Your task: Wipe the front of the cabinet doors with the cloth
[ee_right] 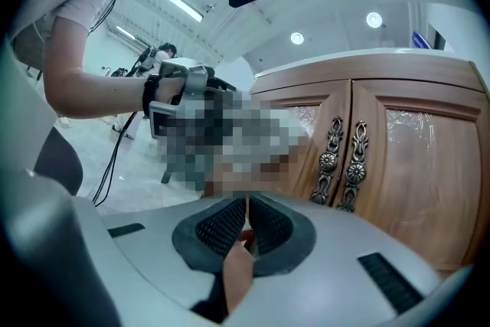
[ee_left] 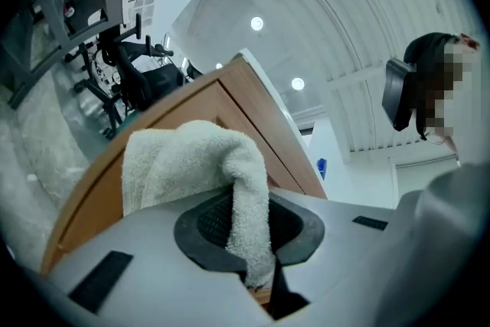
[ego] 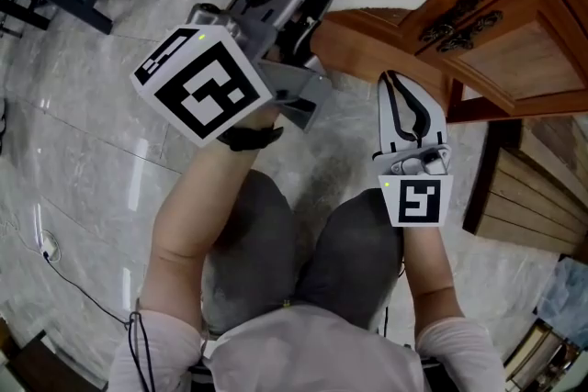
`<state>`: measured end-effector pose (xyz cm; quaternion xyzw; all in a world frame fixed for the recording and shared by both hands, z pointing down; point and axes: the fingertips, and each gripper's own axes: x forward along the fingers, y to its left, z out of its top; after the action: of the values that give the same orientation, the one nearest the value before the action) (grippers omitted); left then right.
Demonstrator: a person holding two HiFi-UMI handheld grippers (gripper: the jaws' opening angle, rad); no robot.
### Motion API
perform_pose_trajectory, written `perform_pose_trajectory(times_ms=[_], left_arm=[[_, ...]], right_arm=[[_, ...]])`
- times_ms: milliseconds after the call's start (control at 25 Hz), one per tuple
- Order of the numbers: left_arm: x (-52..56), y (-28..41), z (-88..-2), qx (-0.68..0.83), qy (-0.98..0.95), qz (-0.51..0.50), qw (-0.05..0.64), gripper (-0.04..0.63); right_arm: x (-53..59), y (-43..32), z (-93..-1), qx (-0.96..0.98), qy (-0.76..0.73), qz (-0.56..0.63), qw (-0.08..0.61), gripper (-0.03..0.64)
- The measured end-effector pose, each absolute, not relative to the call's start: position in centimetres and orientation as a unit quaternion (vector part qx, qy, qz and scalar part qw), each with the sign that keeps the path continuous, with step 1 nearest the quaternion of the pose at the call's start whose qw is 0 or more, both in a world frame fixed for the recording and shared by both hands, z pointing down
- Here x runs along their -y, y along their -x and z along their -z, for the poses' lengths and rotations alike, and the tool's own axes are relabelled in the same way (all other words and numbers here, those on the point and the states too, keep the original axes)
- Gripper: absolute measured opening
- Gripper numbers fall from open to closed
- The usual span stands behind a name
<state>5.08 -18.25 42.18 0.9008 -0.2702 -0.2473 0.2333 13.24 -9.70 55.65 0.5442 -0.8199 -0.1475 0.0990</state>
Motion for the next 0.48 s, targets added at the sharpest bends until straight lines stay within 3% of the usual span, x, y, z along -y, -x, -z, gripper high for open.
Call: perform_pose_trajectory(times_ms=[240,480], left_arm=[[20.9,1.2,-44.9,0.326,-0.874,0.267,0.243,0.058],[22.0,1.7,-47.1,0.334,-0.863,0.268,0.267,0.058]], right_arm=[[10.2,-11.4,-56.1,0.825,-0.535,0.149,0.1,0.041],[10.1,-10.7,-56.3,0.825,-0.534,0.151,0.108,0.041]])
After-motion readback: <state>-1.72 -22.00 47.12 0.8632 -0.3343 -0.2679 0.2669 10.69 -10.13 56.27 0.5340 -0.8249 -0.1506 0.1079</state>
